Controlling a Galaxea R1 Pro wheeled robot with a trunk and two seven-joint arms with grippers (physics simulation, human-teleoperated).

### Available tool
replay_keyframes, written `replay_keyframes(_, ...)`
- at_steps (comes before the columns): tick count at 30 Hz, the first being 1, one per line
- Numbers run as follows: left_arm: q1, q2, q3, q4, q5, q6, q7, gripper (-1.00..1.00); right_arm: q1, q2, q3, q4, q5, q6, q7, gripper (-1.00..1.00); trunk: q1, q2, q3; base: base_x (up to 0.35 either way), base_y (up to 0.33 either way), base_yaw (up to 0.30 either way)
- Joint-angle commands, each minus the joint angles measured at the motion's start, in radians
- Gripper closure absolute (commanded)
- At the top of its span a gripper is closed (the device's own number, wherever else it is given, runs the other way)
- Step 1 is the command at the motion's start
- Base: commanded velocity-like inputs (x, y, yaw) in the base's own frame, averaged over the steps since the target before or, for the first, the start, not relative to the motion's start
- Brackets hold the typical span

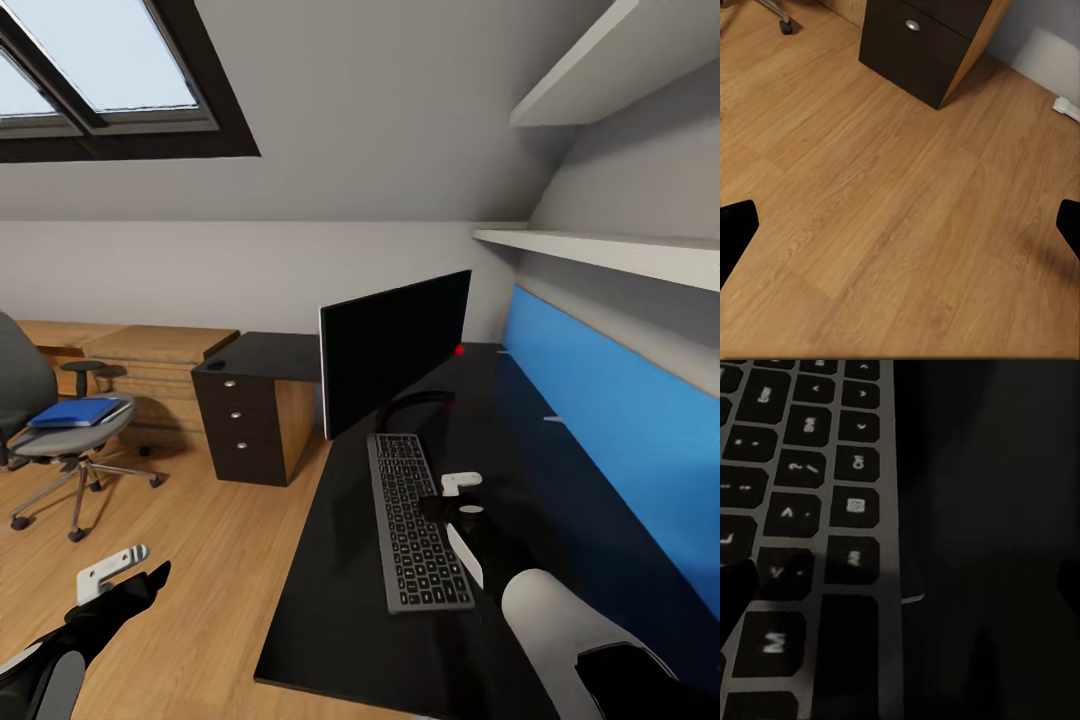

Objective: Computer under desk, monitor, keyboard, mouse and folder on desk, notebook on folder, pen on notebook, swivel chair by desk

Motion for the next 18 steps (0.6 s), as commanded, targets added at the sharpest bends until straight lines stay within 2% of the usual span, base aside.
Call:
replay_keyframes(1, -0.001, 0.001, -0.001, -0.001, 0.011, 0.005, 0.009, -1.00, 0.000, -0.001, 0.009, 0.056, -0.012, 0.006, -0.007, -1.00, 0.000, -0.001, -0.001, -0.044, 0.000, 0.000)
replay_keyframes(6, -0.001, 0.001, -0.001, -0.001, 0.011, 0.005, 0.008, -1.00, 0.000, -0.002, 0.009, 0.057, -0.012, 0.006, -0.006, -1.00, 0.000, -0.001, -0.001, -0.046, 0.000, 0.000)
replay_keyframes(11, -0.001, 0.001, -0.001, -0.001, 0.011, 0.005, 0.008, -1.00, 0.000, -0.002, 0.009, 0.056, -0.012, 0.006, -0.006, -1.00, 0.000, -0.001, -0.001, -0.185, 0.000, 0.000)
replay_keyframes(18, -0.001, 0.001, -0.001, -0.002, 0.011, 0.005, 0.008, -1.00, 0.000, -0.002, 0.008, 0.056, -0.012, 0.006, -0.006, -1.00, 0.000, -0.001, -0.001, -0.028, 0.000, 0.000)
